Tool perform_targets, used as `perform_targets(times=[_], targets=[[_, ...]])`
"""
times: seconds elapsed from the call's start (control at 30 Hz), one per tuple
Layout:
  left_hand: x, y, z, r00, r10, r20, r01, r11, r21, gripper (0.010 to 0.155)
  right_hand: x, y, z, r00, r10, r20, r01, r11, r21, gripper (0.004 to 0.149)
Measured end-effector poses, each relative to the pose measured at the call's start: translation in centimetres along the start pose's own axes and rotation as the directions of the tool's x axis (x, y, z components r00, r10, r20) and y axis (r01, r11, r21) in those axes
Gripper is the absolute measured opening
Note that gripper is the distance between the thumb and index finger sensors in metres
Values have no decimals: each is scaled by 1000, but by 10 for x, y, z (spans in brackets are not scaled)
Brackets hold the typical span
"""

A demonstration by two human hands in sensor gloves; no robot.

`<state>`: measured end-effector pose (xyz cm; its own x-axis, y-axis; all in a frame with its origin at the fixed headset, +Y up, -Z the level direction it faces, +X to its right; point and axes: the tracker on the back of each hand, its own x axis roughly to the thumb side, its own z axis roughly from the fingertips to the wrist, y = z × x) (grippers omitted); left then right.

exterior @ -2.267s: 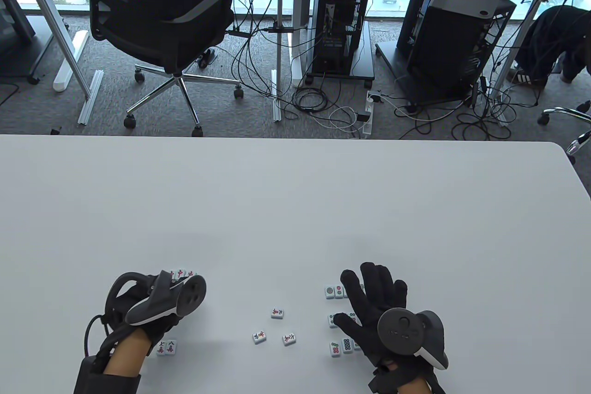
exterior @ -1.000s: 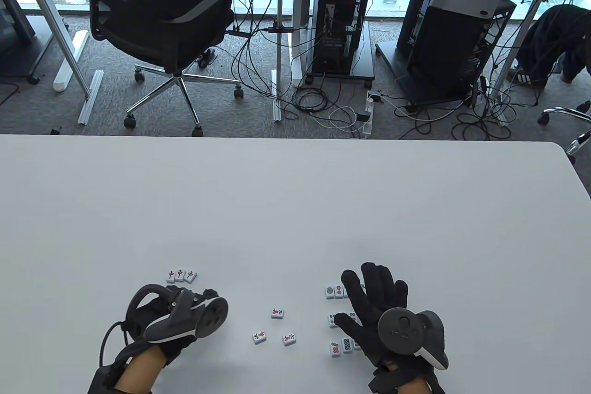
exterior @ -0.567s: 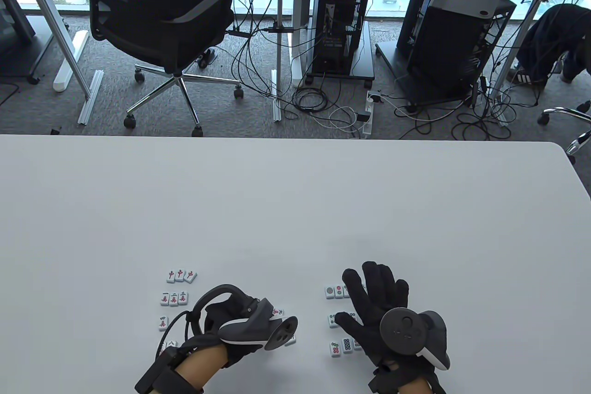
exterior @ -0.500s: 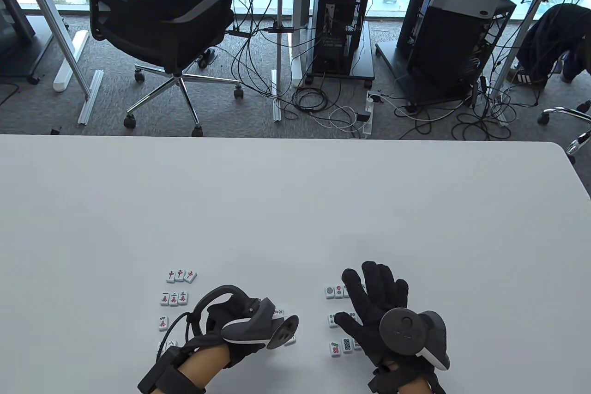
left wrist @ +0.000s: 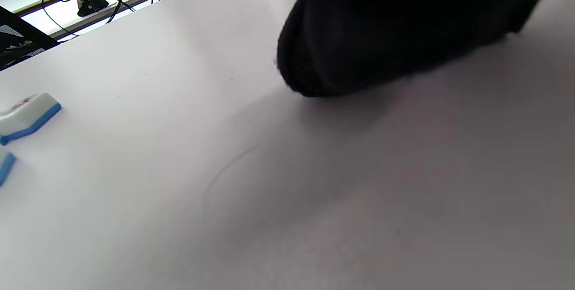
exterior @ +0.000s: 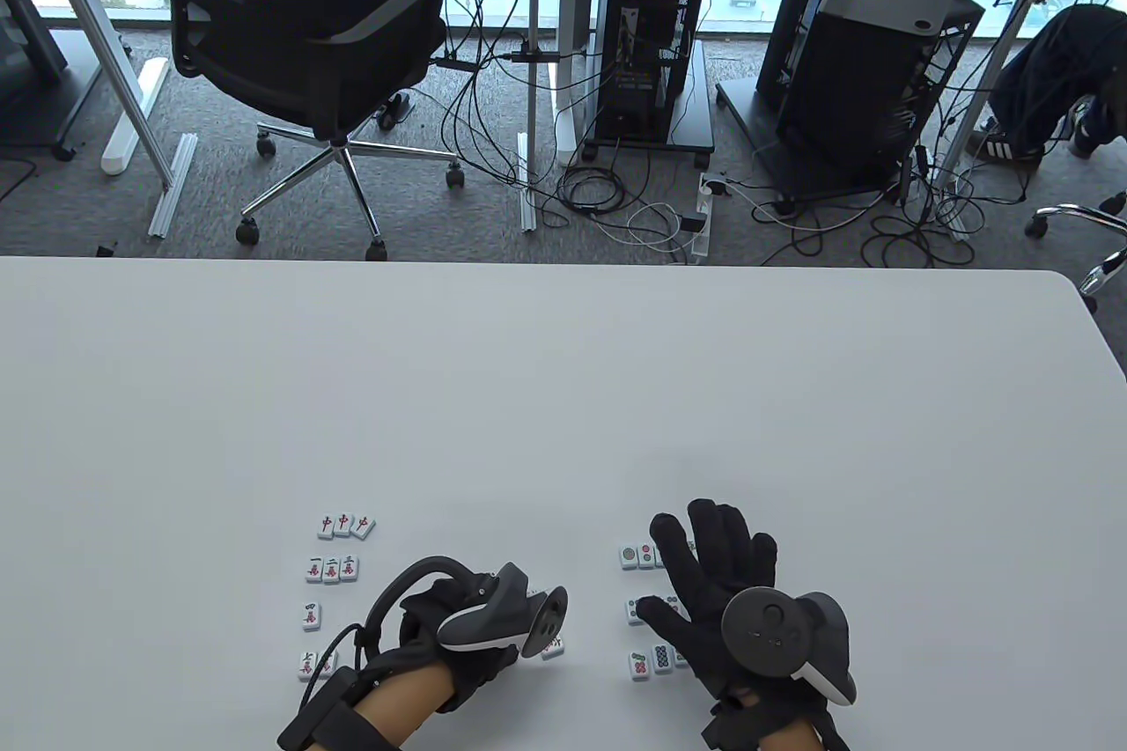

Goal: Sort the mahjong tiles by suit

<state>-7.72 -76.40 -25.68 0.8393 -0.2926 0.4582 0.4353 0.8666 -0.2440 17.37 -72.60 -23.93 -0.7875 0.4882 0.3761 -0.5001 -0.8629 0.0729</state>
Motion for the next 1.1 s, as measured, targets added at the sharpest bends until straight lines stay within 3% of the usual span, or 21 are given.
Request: perform_targets(times=[0.3,0.5,0.7,1.1], targets=[[-9,2,9,999,21,-24,-20,1000,16,65,0,0,0,1000,1,0,-1,1000,1,75],[-12,2,8,981,85,-176,-103,990,-95,66,1,0,0,1000,4,3,-4,1000,4,75],[-11,-4,1,967,95,-236,-138,975,-174,65,2,0,0,1000,-1,5,1,1000,1,75],[-10,-4,2,967,147,-210,-172,979,-108,64,2,0,0,1000,-1,8,1,1000,1,75]])
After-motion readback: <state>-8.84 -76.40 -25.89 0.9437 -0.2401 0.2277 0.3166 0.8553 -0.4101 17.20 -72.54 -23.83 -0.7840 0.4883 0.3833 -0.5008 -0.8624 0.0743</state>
